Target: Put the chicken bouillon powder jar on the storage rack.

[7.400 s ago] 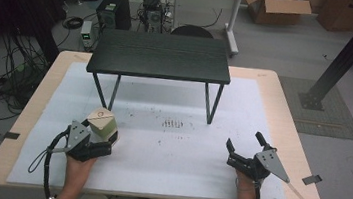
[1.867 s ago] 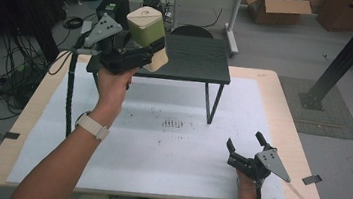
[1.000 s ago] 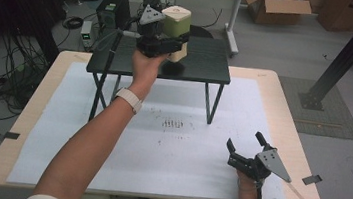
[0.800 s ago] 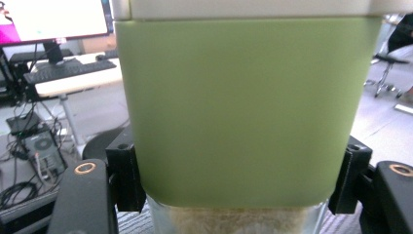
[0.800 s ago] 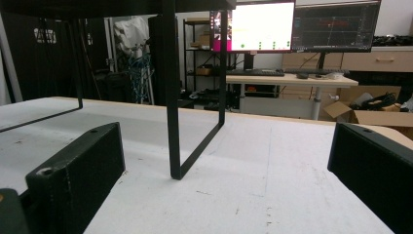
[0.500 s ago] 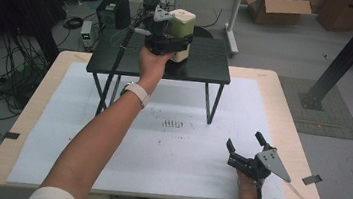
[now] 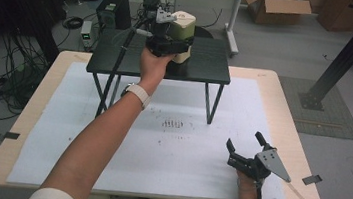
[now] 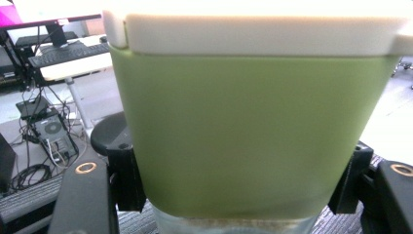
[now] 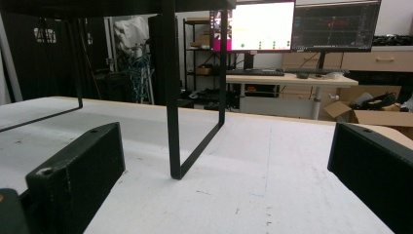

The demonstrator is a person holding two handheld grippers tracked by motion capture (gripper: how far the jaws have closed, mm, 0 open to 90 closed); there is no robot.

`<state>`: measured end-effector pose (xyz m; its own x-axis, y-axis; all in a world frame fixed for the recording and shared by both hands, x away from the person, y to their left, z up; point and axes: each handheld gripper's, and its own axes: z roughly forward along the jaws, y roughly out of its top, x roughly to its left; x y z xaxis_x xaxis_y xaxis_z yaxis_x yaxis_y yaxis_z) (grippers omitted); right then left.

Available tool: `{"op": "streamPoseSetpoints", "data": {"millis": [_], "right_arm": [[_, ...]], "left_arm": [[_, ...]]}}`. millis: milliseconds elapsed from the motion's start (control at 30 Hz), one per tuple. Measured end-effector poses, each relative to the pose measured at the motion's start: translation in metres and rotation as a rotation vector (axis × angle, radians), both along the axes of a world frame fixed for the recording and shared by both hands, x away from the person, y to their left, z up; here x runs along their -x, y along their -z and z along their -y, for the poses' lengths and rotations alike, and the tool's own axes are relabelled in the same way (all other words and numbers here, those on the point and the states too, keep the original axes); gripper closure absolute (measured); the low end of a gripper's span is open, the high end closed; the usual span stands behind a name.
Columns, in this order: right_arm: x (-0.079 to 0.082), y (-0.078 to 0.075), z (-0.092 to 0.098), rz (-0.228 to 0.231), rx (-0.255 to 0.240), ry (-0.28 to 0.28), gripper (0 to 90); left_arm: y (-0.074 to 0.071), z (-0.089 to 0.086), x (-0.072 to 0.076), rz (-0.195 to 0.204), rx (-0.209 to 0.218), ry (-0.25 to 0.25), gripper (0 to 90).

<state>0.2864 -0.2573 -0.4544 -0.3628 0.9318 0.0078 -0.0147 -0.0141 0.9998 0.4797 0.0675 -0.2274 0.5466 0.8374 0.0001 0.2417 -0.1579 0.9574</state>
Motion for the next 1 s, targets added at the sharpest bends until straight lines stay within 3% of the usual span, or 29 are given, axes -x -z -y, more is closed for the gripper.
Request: {"op": "streamPoseSetpoints", "data": {"millis": [200, 267, 633, 833, 1000], "right_arm": [[0.0, 0.0, 0.0, 0.0, 0.003, 0.001, 0.0], [0.0, 0.0, 0.0, 0.001, 0.002, 0.001, 0.0], [0.0, 0.0, 0.0, -0.002, 0.001, 0.001, 0.0], [0.0, 0.0, 0.0, -0.002, 0.0, 0.001, 0.0], [0.0, 0.0, 0.0, -0.004, -0.002, 0.0, 0.0]], "left_arm": [[0.0, 0.001, 0.002, 0.009, -0.007, -0.008, 29.0], [0.0, 0.001, 0.003, 0.03, 0.002, -0.012, 27.7], [0.001, 0.0, 0.005, 0.035, 0.02, -0.002, 6.4], [0.0, -0.001, 0.008, 0.047, 0.022, 0.01, 0.3], [-0.002, -0.005, 0.014, 0.069, 0.075, 0.02, 0.2]]}}
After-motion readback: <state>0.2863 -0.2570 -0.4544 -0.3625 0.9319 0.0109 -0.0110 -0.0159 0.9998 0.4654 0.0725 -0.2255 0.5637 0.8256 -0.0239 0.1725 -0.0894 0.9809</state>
